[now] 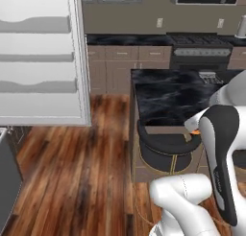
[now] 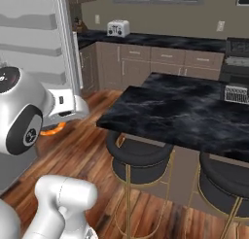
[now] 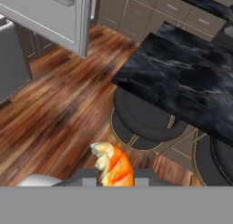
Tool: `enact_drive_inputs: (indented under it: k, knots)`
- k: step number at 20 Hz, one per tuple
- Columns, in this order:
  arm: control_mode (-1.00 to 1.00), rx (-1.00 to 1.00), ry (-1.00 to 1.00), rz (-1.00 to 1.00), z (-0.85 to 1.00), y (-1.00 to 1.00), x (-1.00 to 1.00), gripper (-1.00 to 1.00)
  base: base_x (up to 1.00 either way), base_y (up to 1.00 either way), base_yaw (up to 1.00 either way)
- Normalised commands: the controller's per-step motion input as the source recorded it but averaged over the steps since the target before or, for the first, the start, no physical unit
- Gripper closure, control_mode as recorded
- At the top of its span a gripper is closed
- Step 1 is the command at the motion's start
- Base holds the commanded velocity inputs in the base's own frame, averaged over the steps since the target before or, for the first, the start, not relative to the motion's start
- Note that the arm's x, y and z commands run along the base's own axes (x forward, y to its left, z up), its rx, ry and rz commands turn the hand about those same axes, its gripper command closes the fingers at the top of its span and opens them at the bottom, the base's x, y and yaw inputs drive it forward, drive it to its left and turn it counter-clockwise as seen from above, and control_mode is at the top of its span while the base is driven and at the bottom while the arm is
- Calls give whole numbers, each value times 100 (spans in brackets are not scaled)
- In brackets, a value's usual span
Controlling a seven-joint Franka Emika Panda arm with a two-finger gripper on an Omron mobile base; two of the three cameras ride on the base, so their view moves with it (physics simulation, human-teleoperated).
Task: Open the fridge, remove the apple, lemon, and shrimp, and place them on any counter.
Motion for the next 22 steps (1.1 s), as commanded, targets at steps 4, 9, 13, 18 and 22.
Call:
enact_drive_inputs:
  k: [4, 9, 13, 18, 22]
  knots:
    - [100, 0, 0, 0, 0, 0, 0, 100, 8, -38, -17]
    - [100, 0, 0, 0, 0, 0, 0, 100, 37, -15, -17]
    - [100, 0, 0, 0, 0, 0, 0, 100, 54, -5, -17]
    - [100, 0, 0, 0, 0, 0, 0, 100, 51, -18, -15]
    - [100, 0, 0, 0, 0, 0, 0, 100, 33, -14, -11]
